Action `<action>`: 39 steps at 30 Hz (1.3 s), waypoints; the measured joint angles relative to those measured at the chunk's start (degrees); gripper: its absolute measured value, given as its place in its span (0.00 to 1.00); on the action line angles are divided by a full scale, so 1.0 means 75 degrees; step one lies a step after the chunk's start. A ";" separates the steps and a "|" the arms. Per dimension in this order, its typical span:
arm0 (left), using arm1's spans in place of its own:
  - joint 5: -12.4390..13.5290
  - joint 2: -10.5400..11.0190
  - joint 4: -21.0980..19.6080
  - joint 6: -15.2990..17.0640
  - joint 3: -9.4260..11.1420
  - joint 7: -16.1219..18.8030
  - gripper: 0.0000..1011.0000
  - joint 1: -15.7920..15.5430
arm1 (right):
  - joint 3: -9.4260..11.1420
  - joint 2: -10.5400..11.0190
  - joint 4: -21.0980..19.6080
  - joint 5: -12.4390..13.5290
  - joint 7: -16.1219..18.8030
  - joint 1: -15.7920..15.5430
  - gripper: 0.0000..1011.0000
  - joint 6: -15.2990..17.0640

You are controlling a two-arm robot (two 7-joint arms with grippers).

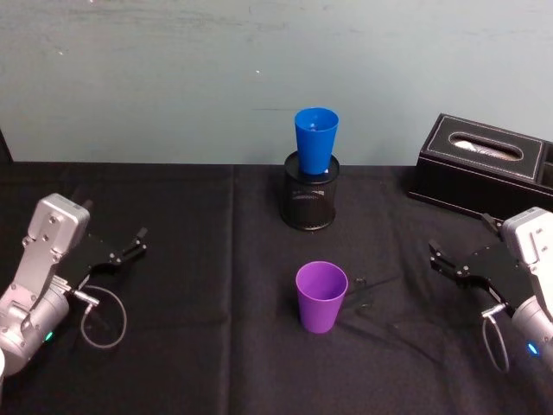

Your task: Pick up one cup with a gripper and tap it against the other cup.

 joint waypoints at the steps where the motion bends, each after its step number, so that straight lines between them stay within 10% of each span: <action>1: 0.0000 0.0000 0.0000 0.0000 0.0000 0.0000 1.00 0.0000 | 0.0000 -0.0001 0.0000 0.0000 0.0000 0.0000 0.99 0.0000; 39: 0.0000 0.0000 0.0000 0.0000 0.0000 0.0000 1.00 0.0000 | 0.0000 0.0000 0.0000 0.0000 0.0000 0.0000 0.99 0.0000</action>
